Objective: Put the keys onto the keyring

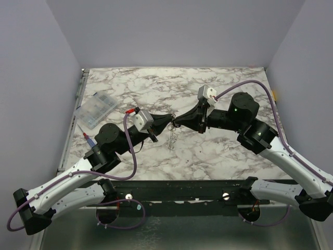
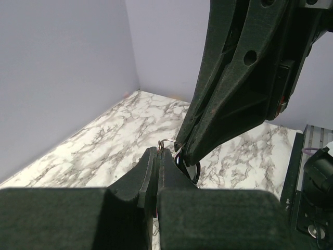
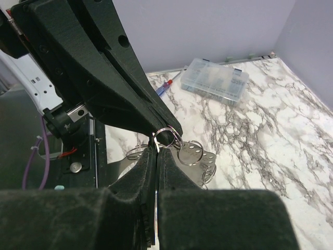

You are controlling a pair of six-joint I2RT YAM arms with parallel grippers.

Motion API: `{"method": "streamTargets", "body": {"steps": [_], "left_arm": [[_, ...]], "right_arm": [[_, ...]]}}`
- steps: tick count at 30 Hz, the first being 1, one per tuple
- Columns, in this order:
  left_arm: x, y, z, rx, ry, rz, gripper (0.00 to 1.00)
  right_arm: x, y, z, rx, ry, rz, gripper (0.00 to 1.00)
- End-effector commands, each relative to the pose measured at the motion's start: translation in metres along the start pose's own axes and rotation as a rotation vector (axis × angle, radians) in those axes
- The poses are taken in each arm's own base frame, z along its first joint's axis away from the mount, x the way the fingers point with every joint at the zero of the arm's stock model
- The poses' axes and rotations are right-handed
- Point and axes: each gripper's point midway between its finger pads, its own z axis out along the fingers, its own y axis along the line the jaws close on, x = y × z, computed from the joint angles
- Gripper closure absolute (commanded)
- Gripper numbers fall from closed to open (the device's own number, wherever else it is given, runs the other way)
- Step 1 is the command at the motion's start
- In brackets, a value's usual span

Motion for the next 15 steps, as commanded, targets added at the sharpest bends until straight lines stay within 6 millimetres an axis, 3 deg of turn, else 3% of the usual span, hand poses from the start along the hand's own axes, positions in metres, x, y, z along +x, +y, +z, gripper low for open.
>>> {"method": "streamTargets", "body": {"steps": [1, 15], "left_arm": [[-0.028, -0.0074, -0.0027, 0.033, -0.102, -0.017, 1.0], [-0.0357, -0.0094, -0.0065, 0.042, -0.123, -0.024, 1.0]], "right_arm": [[0.0, -0.0002, -0.0024, 0.013, -0.009, -0.03, 0.99], [-0.0023, 0.0039, -0.009, 0.014, -0.019, -0.025, 0.99]]}}
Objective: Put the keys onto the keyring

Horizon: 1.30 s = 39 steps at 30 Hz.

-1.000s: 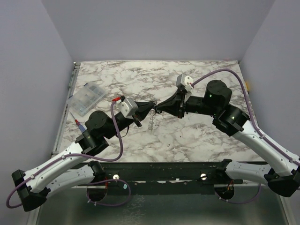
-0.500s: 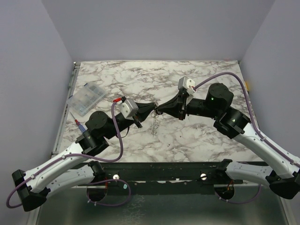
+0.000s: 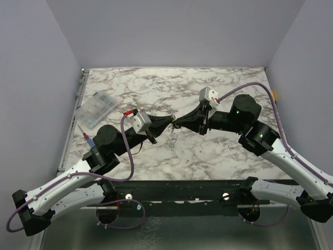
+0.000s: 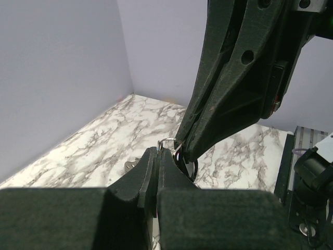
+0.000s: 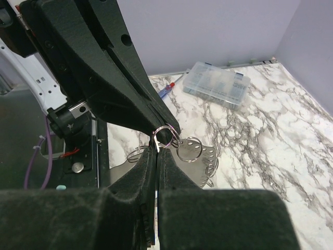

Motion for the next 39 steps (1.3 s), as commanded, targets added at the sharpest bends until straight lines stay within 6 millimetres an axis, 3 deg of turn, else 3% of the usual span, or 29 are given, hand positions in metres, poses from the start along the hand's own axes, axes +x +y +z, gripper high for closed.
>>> {"method": "streamTargets", "body": {"steps": [1, 4, 9, 21, 30, 39], "left_arm": [[-0.031, -0.005, -0.001, 0.023, -0.104, -0.007, 1.0], [-0.032, -0.005, -0.003, 0.02, -0.105, -0.008, 1.0], [-0.03, -0.004, -0.003, 0.018, -0.1, -0.009, 1.0], [-0.019, 0.002, 0.001, -0.015, -0.07, -0.008, 1.0], [-0.012, 0.003, 0.013, -0.02, -0.049, -0.03, 1.0], [-0.015, 0.007, 0.012, -0.039, -0.063, -0.028, 1.0]], "right_arm": [[0.001, 0.001, -0.005, 0.011, 0.001, -0.011, 0.93], [0.003, 0.001, -0.004, -0.002, 0.024, -0.02, 0.69], [0.0, 0.004, -0.006, -0.019, 0.031, -0.043, 0.54], [-0.029, 0.009, -0.003, -0.051, -0.029, -0.015, 0.51], [-0.018, 0.0, 0.011, -0.042, 0.036, 0.047, 0.54], [-0.004, -0.011, 0.007, 0.029, 0.088, 0.037, 0.56]]}}
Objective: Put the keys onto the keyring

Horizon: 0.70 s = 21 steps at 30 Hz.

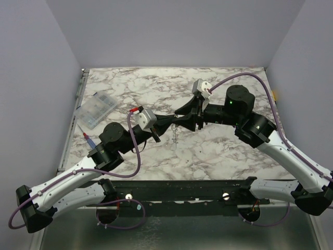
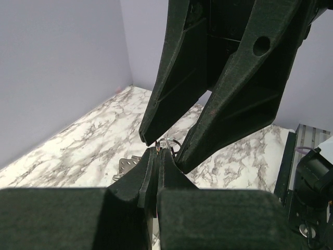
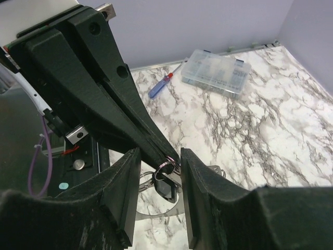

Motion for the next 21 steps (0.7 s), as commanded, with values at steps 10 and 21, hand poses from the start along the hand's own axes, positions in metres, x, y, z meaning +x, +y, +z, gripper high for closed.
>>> {"method": "streamTargets", "body": {"steps": [10, 21], "left_arm": [[-0.034, 0.001, 0.0, -0.015, -0.103, -0.028, 1.0], [-0.038, 0.001, -0.004, -0.016, -0.117, -0.03, 1.0]], "right_arm": [[0.012, -0.009, -0.009, 0.076, 0.041, -0.009, 0.79], [0.019, -0.006, -0.01, 0.061, 0.065, -0.017, 0.99]]}}
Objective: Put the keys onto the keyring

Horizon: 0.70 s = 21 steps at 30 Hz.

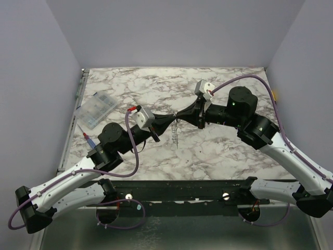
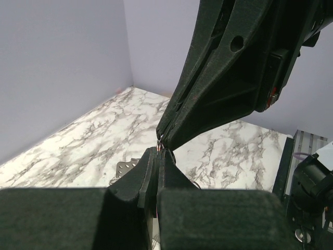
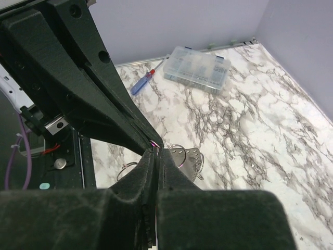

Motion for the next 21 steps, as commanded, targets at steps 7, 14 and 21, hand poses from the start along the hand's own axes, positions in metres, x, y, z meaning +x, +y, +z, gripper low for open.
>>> {"method": "streamTargets", "body": {"steps": [7, 14, 21], "left_arm": [[-0.045, -0.004, -0.009, 0.008, -0.149, -0.003, 1.0], [-0.058, -0.009, -0.018, 0.031, -0.21, -0.011, 1.0], [-0.063, -0.009, -0.023, 0.028, -0.229, -0.018, 1.0]], "right_arm": [[0.023, 0.006, -0.004, 0.001, 0.028, 0.034, 0.99], [0.029, 0.012, 0.002, -0.027, 0.008, 0.084, 0.89], [0.023, 0.016, -0.004, -0.036, -0.016, 0.075, 0.71]]}}
